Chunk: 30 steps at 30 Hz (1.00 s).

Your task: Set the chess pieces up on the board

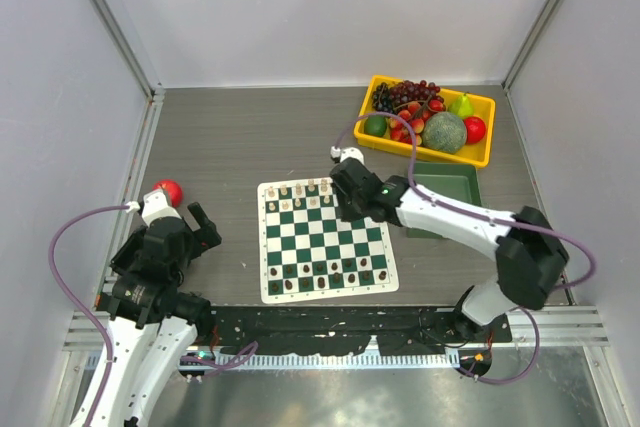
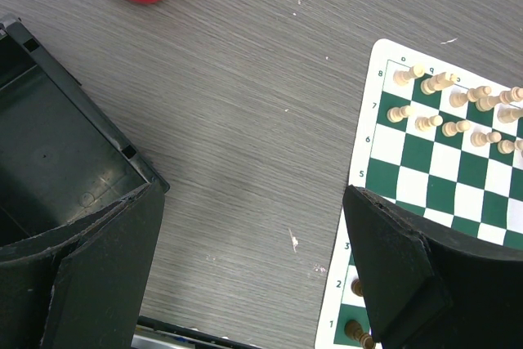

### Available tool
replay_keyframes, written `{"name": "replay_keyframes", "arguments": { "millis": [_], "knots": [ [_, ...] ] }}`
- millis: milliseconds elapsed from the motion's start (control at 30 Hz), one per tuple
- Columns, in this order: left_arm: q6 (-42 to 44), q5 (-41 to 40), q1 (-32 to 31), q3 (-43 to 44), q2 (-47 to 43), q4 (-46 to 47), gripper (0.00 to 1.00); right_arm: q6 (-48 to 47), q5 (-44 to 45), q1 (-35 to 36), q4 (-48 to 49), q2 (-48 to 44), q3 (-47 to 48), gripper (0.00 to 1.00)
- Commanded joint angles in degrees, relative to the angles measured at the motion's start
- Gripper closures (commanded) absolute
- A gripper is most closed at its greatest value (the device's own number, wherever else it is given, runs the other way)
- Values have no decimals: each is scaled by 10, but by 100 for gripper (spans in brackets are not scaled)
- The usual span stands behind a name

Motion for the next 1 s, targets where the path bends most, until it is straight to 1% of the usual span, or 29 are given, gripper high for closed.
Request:
{"name": "replay_keyframes", "arguments": {
  "millis": [0,167,367,567,967],
  "knots": [
    [5,4,3,-2,5,17,1,20,42,-2,-19,-91,-58,84],
    [4,4,3,-2,5,18,1,42,53,-4,-33,-142,-139,84],
    [4,6,3,-2,10,18,1,75,40,-6,-38,-175,-200,84],
    [4,8,3,-2,10,18,1,88,23,-5,-34,-203,-226,84],
    [5,8,3,-2,10,18,1,100,-8,-3,-18,-212,-261,84]
  ]
}}
